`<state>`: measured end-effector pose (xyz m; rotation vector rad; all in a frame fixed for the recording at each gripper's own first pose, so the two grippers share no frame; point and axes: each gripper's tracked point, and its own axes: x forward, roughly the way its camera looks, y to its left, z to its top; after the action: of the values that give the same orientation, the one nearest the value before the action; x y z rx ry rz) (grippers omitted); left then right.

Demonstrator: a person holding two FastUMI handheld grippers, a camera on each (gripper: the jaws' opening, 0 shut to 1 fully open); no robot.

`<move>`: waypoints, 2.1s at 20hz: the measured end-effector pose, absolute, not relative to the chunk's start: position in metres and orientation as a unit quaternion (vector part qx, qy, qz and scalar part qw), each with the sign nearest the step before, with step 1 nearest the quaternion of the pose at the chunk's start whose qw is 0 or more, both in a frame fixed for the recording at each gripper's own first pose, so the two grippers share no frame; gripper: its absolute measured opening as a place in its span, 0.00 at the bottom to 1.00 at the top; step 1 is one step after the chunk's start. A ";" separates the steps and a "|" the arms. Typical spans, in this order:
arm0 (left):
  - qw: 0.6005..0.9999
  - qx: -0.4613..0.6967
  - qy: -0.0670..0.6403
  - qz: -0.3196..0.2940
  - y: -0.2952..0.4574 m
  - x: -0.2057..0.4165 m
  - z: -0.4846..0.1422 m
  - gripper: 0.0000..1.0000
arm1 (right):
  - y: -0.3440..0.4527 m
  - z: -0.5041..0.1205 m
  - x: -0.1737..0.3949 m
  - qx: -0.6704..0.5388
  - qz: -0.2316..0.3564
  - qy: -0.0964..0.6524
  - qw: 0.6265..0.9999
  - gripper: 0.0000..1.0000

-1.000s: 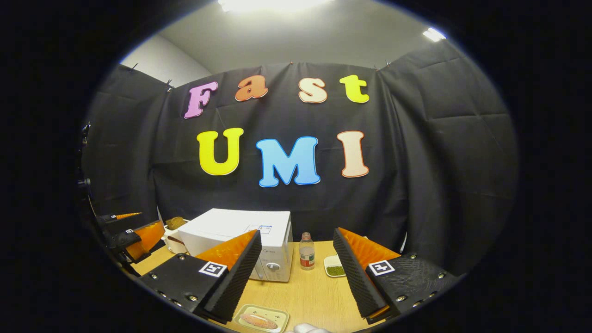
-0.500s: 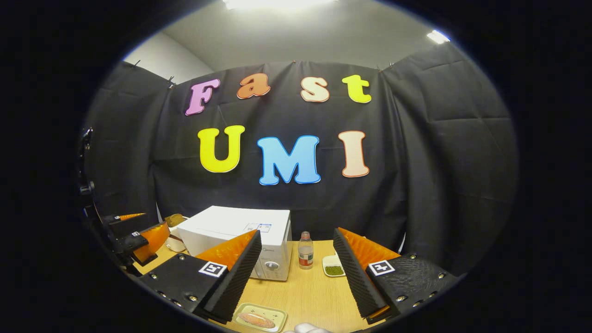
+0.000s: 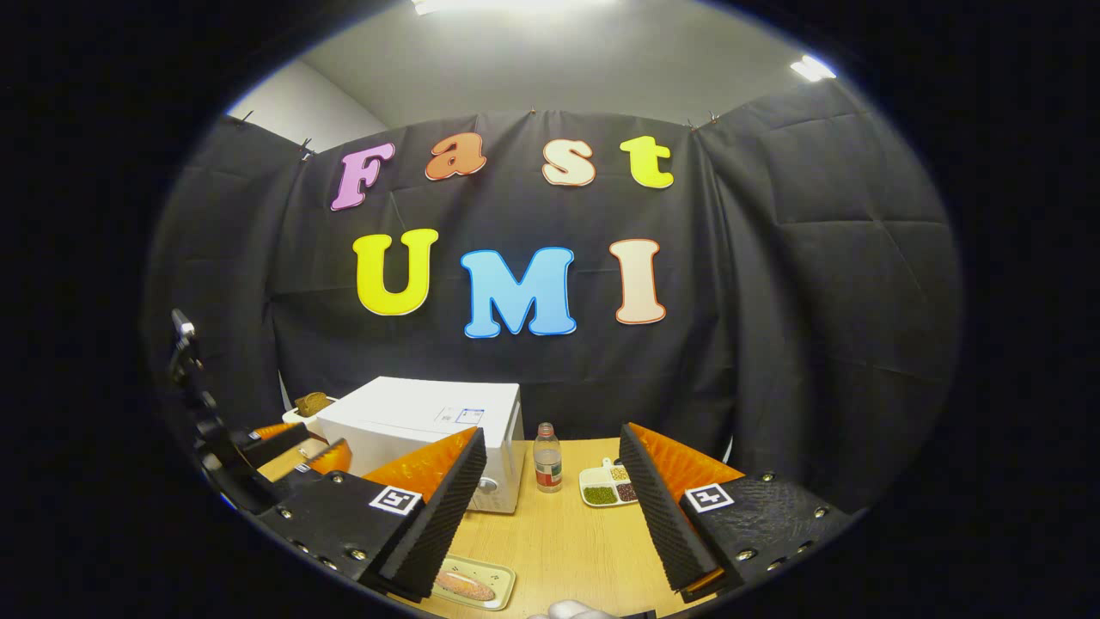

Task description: Open the microwave oven with the left hand, put the food in, and close the microwave oven.

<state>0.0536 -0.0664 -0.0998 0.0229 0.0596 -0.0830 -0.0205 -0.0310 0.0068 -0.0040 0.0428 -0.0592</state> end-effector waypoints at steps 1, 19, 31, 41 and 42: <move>0.998 0.018 0.043 -0.049 -0.076 0.061 -0.121 0.97 | -0.038 0.006 -0.022 -0.007 -0.037 0.027 0.999 0.95; 0.995 -0.008 0.077 -0.060 -0.158 0.205 -0.264 0.97 | -0.094 -0.022 -0.035 -0.092 -0.112 0.111 0.983 0.96; 0.993 -0.021 0.085 -0.079 -0.157 0.213 -0.261 0.29 | -0.048 -0.017 -0.011 -0.052 -0.050 0.080 0.994 0.96; 0.991 -0.015 0.103 -0.084 -0.155 0.212 -0.262 0.19 | -0.040 -0.034 -0.016 -0.039 -0.046 0.102 0.993 0.96; 0.990 -0.012 0.108 -0.086 -0.154 0.211 -0.263 0.20 | -0.040 -0.035 -0.017 -0.038 -0.045 0.103 0.993 0.96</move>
<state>0.2110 -0.1537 -0.2633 -0.0240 0.2161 -0.1718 -0.0169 -0.0404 -0.0354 -0.0765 0.2073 -0.0905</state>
